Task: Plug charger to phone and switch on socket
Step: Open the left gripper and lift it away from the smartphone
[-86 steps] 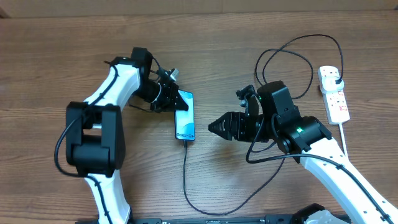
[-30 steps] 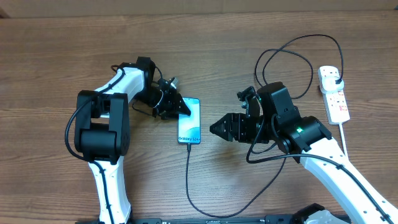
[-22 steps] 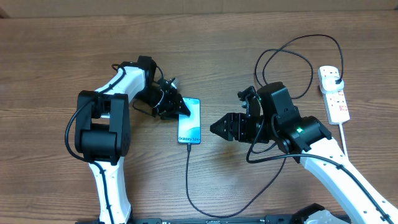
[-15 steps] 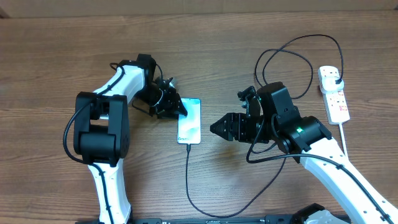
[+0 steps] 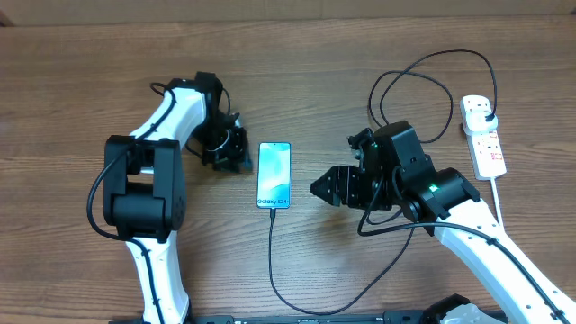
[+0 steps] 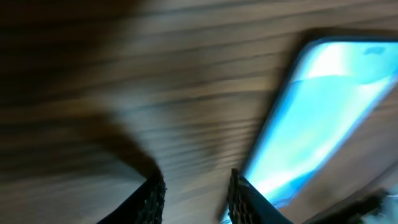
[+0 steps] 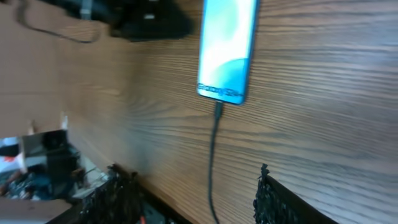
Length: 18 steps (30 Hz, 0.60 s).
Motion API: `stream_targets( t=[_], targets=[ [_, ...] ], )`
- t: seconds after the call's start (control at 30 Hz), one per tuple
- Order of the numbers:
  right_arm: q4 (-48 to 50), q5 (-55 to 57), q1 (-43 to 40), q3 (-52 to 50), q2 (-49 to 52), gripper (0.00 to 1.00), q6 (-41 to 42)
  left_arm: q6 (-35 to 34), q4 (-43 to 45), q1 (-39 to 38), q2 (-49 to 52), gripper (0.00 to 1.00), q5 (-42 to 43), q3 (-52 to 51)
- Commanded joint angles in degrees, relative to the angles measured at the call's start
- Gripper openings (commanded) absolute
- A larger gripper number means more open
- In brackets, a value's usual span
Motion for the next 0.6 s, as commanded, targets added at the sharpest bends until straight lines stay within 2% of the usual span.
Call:
stream_targets(
  t=[0.0,0.27,0.33,0.47,0.57],
  targets=[
    [-1.0,4.8,-0.3,0.8,-0.2,0.63,-0.6,2.6,-3.2,1.9,-3.5,0.36,-7.9,4.6],
    [-6.6,9.4,-0.8,1.0,-0.4,0.47,-0.6,3.2,-5.1,2.0,-19.7,0.37,-7.9,11.7],
    [-8.3,10.0,-1.2,1.6,-0.5,0.38,-0.7,3.2,-4.5,2.0,-23.5,0.38,-7.9,11.8],
    [-13.0,11.4,-3.2,4.2,-1.5,0.13,-1.6,3.2,-4.1,2.0,-31.0,0.41,-7.9,11.8],
    [-15.7,11.4,-5.2,6.6,-3.0,0.08,-1.7,3.2,-4.2,2.0,-35.2,0.44,-7.9,11.7]
  ],
)
